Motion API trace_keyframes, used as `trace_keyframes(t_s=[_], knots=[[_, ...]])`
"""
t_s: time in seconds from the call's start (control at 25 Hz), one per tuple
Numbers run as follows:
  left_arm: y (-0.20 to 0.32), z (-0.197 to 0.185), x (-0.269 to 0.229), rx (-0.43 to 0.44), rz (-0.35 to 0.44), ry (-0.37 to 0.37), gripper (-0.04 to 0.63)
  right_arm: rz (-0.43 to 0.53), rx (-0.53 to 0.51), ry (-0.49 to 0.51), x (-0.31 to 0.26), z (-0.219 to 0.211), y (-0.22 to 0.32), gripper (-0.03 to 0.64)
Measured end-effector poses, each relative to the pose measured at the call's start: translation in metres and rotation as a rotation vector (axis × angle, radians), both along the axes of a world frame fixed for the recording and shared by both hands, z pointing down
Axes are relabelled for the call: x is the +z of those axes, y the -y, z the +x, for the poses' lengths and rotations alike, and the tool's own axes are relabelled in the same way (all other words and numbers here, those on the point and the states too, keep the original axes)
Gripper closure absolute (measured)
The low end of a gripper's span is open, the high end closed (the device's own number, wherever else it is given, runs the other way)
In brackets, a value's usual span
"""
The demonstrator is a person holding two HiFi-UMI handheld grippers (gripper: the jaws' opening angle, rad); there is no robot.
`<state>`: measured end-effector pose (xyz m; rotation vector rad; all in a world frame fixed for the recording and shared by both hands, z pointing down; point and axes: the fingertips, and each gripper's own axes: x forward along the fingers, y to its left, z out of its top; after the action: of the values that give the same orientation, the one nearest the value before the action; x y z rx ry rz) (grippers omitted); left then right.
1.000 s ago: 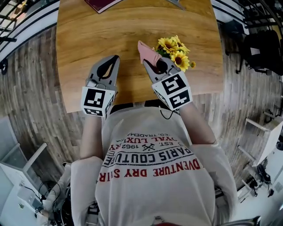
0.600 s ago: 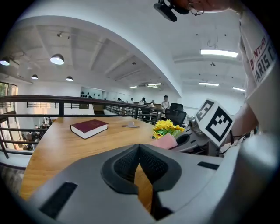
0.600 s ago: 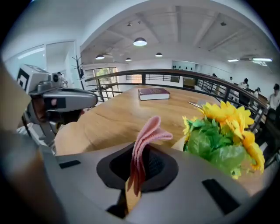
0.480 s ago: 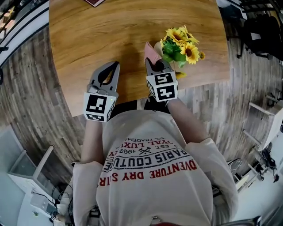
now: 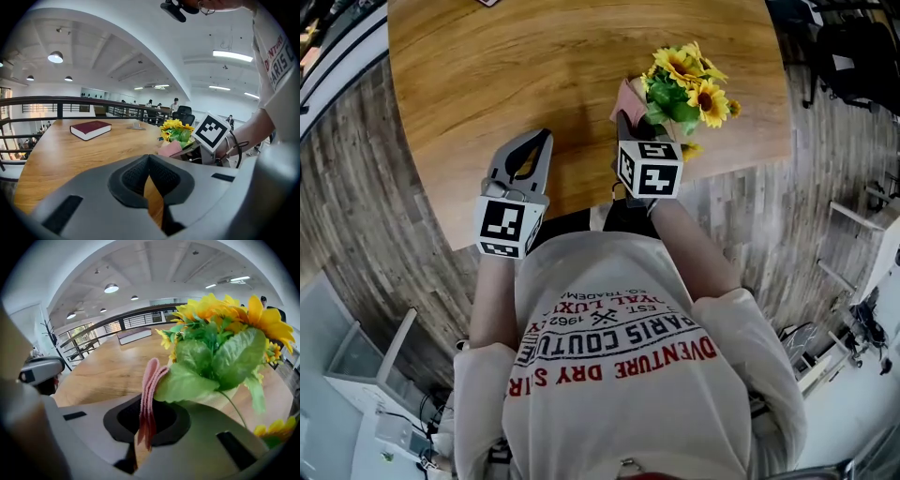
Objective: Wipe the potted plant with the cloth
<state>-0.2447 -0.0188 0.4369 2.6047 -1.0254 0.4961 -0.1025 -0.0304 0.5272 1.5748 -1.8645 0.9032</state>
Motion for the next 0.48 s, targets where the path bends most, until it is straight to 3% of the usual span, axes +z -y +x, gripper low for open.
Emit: trace_keyframes(t_s=[0.48], knots=[[-0.013, 0.014, 0.009, 0.060, -0.018, 0.001, 0.580, -0.029, 0.103, 0.016, 0.005, 0.036, -0.030, 0.583]])
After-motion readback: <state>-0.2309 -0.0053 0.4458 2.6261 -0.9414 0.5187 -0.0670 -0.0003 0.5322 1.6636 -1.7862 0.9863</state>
